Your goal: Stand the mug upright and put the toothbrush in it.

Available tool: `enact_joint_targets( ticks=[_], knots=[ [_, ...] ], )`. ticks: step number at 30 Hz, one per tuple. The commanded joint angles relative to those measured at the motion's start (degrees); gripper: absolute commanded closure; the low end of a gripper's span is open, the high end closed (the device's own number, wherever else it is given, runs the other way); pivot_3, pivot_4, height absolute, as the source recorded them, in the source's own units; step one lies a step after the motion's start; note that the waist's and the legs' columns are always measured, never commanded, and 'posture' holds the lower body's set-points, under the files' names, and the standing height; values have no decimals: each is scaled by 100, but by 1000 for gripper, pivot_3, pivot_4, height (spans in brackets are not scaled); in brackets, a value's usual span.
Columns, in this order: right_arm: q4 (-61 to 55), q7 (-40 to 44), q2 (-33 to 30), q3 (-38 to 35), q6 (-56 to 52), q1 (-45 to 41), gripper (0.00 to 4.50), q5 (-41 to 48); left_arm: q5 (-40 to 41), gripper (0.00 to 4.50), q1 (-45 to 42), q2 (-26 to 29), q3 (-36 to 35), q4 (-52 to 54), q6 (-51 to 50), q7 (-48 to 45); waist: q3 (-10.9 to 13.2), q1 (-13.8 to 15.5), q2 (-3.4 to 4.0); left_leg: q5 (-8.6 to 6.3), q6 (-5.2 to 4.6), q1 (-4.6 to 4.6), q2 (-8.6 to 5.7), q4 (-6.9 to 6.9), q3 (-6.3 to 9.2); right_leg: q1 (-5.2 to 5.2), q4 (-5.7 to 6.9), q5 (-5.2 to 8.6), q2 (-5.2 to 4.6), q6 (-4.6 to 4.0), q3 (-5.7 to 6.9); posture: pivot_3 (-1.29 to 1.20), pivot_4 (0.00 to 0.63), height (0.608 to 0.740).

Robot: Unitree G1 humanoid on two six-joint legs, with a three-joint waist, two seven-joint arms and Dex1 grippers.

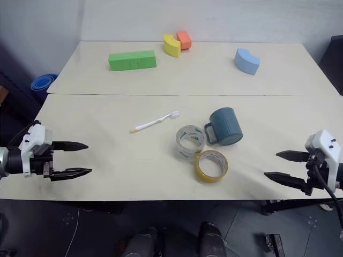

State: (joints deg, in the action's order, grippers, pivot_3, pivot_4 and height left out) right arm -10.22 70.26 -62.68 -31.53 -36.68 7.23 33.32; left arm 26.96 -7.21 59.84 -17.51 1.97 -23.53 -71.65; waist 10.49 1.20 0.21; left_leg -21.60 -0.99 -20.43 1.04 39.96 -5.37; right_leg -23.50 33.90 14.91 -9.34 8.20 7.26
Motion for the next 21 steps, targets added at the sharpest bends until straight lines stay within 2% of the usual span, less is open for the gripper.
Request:
enact_joint_targets(
  ticks=[1,7,13,16,19,21],
  knots=[
    [-220,-40,4,-233,-121,24,0,140,119,32,-41,-13,-129,189,-89,106,0,0,0,0,0,0,0,0,0,0,0,0,0,0,0,0,150,740],
    [-468,-356,21,-164,-280,-77,0,119,123,32,-42,10,-90,406,-182,134,0,3,0,0,0,0,0,1,1,0,1,0,0,0,0,0,150,740],
    [-1582,-1736,202,472,-1871,-1166,0,956,1286,32,-849,-35,297,1669,-1271,-7,0,-1,0,0,1,0,4,9,5,0,8,-1,0,-1,-5,0,150,740],
    [-2056,-2427,460,925,-2523,-1647,596,1250,1414,0,-1419,-116,740,1989,-1376,-52,0,15,0,-2,5,1,4,9,12,0,17,-1,0,-1,0,0,150,740],
    [-2296,-3063,773,1465,-3068,-2140,1520,1366,1395,0,-1995,-272,1199,2030,-1372,-139,0,12,-1,-2,6,-1,0,9,9,-1,16,-1,1,-1,1,0,150,740],
    [-2282,-3451,1021,1715,-3386,-2433,1520,1372,1359,0,-2250,-375,1407,2000,-1365,-184,0,10,-1,-2,5,-3,-2,12,7,-1,12,-1,1,-1,-1,0,150,740]
  ],
)
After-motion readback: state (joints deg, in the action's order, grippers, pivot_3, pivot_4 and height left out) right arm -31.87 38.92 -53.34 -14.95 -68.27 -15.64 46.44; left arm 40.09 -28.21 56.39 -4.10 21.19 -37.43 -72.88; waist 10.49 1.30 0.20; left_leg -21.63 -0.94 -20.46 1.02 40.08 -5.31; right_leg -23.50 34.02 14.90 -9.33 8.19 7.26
